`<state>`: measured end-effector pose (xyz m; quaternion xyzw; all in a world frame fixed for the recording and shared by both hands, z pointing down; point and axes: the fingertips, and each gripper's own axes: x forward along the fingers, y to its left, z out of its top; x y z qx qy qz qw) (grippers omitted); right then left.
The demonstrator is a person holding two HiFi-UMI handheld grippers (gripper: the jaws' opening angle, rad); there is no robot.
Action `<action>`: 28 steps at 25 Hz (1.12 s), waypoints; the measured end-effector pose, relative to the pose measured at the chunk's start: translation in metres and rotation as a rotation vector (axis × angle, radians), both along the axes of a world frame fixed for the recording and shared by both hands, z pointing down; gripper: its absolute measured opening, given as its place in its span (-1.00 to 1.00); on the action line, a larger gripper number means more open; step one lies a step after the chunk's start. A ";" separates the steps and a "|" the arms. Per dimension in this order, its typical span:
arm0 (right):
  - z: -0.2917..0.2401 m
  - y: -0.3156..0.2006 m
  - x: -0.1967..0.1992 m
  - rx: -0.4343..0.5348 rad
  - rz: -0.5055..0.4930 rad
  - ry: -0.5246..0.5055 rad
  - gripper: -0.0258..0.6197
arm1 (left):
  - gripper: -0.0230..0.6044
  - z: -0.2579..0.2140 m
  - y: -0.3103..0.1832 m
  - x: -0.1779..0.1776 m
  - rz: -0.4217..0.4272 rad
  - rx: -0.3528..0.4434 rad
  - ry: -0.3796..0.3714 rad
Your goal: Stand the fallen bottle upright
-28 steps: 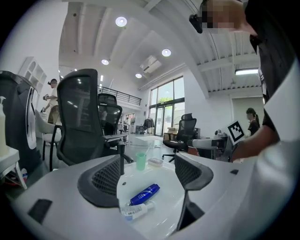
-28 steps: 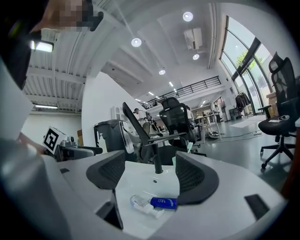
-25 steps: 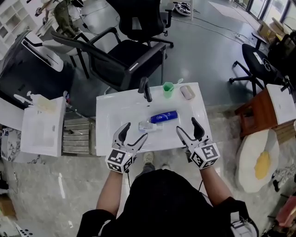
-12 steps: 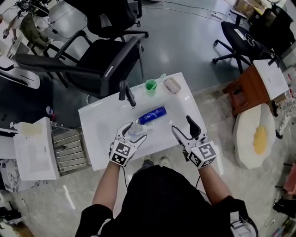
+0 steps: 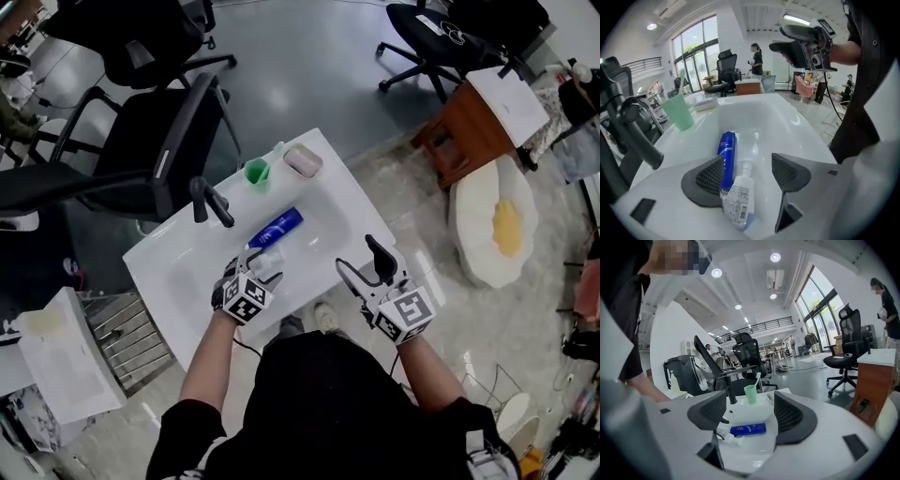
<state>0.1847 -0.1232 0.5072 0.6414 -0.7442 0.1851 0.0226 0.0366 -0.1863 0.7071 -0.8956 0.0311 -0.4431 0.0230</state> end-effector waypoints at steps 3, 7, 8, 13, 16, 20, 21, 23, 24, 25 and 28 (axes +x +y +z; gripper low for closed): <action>0.002 0.011 0.011 -0.016 0.055 0.004 0.10 | 0.07 0.022 0.002 0.010 0.068 -0.033 -0.067; 0.004 0.028 0.026 -0.039 0.133 0.011 0.08 | 0.02 0.053 0.004 0.012 0.158 -0.074 -0.192; 0.005 0.033 0.029 -0.044 0.151 0.013 0.08 | 0.02 0.058 0.004 0.012 0.174 -0.078 -0.216; 0.012 0.050 0.042 -0.076 0.233 0.008 0.06 | -0.07 0.081 0.006 0.013 0.248 -0.094 -0.306; 0.016 0.054 0.044 -0.081 0.249 0.016 0.06 | -0.13 0.094 0.002 0.010 0.270 -0.105 -0.370; 0.014 0.059 0.046 -0.089 0.286 0.015 -0.01 | -0.20 0.104 0.007 0.007 0.290 -0.173 -0.426; 0.013 0.059 0.047 -0.089 0.293 0.015 -0.01 | -0.20 0.105 0.008 0.006 0.303 -0.188 -0.438; 0.011 0.058 0.048 -0.087 0.294 0.021 -0.01 | -0.21 0.105 0.008 0.010 0.324 -0.214 -0.458; 0.010 0.057 0.048 -0.088 0.291 0.026 -0.01 | -0.23 0.106 0.009 0.012 0.334 -0.228 -0.468; 0.010 0.055 0.047 -0.088 0.286 0.029 -0.01 | -0.25 0.107 0.011 0.013 0.343 -0.242 -0.479; 0.009 0.046 0.040 -0.089 0.261 0.034 -0.01 | -0.26 0.108 0.012 0.013 0.359 -0.266 -0.511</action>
